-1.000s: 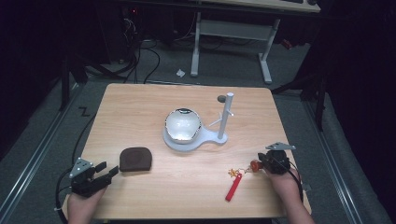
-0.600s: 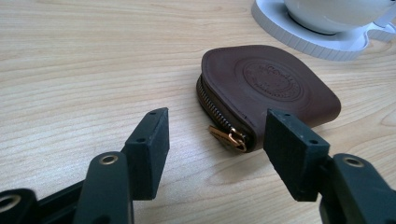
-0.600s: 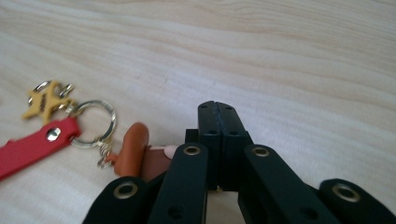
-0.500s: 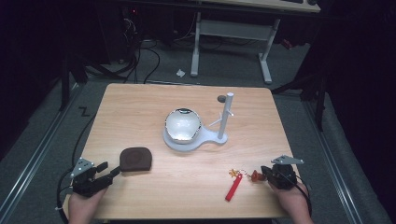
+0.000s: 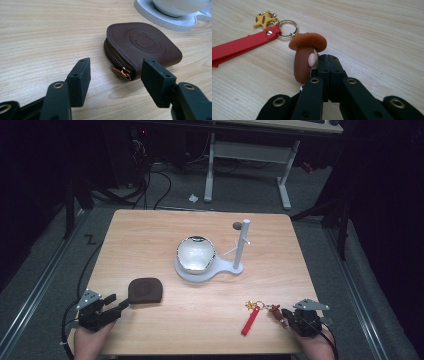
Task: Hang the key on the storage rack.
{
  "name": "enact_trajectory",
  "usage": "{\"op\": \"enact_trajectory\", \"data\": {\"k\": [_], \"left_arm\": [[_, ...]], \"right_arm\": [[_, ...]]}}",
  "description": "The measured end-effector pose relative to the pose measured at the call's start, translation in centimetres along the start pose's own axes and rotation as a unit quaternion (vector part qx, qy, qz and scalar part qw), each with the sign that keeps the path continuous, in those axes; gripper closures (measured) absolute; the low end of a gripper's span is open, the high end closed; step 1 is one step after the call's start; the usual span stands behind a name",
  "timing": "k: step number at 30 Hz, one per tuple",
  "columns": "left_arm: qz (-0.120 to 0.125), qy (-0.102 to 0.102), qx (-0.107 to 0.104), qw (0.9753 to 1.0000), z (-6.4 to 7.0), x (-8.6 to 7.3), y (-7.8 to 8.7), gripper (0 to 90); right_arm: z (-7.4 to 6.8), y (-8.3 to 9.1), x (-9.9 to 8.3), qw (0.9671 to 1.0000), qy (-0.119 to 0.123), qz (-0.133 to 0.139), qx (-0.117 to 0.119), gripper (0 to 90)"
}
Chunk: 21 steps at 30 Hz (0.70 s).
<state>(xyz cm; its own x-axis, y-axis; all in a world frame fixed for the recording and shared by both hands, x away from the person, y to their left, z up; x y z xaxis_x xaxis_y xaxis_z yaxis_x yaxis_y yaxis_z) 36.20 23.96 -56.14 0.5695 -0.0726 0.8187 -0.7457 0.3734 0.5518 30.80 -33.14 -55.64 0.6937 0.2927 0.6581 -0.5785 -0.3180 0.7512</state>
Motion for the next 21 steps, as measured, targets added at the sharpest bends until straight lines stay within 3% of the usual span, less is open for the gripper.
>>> {"op": "enact_trajectory", "data": {"k": [10, 21], "left_arm": [[0.001, 0.001, 0.002, 1.0000, -0.1, 0.0, 0.1, 41.2], [-0.004, 0.003, 0.000, 1.0000, -0.3, 0.0, 0.0, 40.7]], "right_arm": [[0.8, 1.5, -0.2, 1.0000, -0.003, -0.008, 0.002, 86.5], [-0.1, 1.8, 0.1, 0.9976, 0.019, -0.064, 0.018, 78.5]]}}
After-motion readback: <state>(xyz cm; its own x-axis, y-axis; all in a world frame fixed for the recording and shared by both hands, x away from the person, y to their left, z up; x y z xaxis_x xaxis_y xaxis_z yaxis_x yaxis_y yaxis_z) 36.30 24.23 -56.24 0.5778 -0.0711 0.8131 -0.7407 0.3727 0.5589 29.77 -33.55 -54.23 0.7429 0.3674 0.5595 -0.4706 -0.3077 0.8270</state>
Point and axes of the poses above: each handheld gripper's, and its own axes: y roughly backward along the jaws, x roughly out of its top, z roughly to its right, the point moved 6 cm from there along -y, roughly forward along the jaws, and after that the axes turned 6 degrees about x, right-handed, at the moved point
